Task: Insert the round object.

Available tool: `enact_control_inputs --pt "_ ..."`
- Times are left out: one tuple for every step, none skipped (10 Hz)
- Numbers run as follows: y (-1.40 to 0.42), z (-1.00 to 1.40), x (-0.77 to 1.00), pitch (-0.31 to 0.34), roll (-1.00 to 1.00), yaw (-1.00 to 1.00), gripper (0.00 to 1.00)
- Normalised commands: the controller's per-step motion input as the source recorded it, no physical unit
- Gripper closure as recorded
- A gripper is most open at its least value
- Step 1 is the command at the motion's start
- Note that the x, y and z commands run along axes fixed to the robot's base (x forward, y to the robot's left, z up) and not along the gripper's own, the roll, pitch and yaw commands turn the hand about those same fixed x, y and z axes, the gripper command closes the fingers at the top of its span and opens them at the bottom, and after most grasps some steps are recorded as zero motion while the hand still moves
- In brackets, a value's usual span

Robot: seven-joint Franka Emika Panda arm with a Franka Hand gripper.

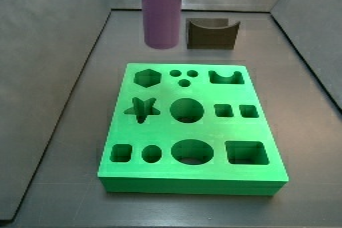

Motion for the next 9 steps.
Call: enact_control_inputs --pt "-1.00 -0.90 0.00 -0.317 0.13 0.00 1.00" --pt "-0.90 -0.75 0.21 -0.160 0.00 0.00 1.00" --pt "-0.56 -0.73 0.34 -0.131 -0.01 0.00 1.00" --pt "-0.29 -0.70 0.51 0.000 0.15 0.00 1.00" --pt "-0.27 -0.62 0.61 0.060 0.31 -0.03 1.00" --pt "-0.24 -0.54 0.49 0.080 0.23 -0.09 1.00" --pt "-0.09 -0.42 0.49 0.171 0.23 -0.13 1.00" --pt "0.00 -0.38 0.42 0.194 0.05 -0.13 1.00" --pt "0.04 -0.35 0.24 0.149 0.00 -0.07 1.00"
